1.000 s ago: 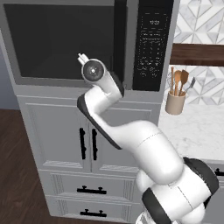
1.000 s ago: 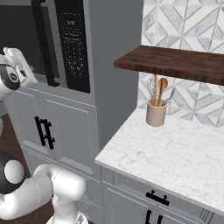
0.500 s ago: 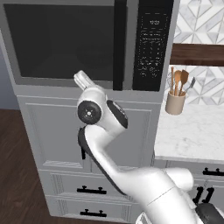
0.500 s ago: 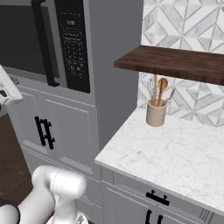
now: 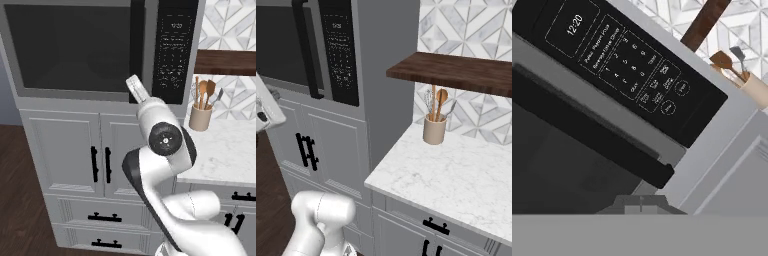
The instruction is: Open the microwave, place the bowl with waffle inside the microwave, then close the microwave door and turn it on.
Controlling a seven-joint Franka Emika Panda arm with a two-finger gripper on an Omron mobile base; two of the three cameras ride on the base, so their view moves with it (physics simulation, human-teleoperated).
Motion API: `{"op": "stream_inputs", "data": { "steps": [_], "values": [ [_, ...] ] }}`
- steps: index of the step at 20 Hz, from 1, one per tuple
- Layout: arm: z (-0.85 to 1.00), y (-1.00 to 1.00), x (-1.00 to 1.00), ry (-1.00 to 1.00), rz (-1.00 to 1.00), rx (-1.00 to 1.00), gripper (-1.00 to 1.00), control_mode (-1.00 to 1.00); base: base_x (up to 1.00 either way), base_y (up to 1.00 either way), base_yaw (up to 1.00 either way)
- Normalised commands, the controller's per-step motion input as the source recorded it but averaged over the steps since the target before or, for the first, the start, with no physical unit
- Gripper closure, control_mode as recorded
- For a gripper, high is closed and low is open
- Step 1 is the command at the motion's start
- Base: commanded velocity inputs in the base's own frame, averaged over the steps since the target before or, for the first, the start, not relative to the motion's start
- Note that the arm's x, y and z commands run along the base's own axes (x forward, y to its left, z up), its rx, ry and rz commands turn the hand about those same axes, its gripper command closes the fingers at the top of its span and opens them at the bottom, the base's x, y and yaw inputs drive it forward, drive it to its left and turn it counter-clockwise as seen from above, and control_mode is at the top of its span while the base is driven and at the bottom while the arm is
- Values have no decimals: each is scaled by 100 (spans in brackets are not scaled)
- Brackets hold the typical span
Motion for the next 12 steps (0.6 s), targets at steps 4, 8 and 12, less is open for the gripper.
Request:
{"op": "stream_inputs", "data": {
  "steps": [4, 8, 12],
  "values": [
    [41, -76, -53, 13, 5, 19, 100, -100, 0, 0, 0],
    [3, -73, -12, 15, 16, 14, 100, -100, 0, 0, 0],
    [0, -78, 0, 6, 28, 11, 100, -100, 0, 0, 0]
  ]
}}
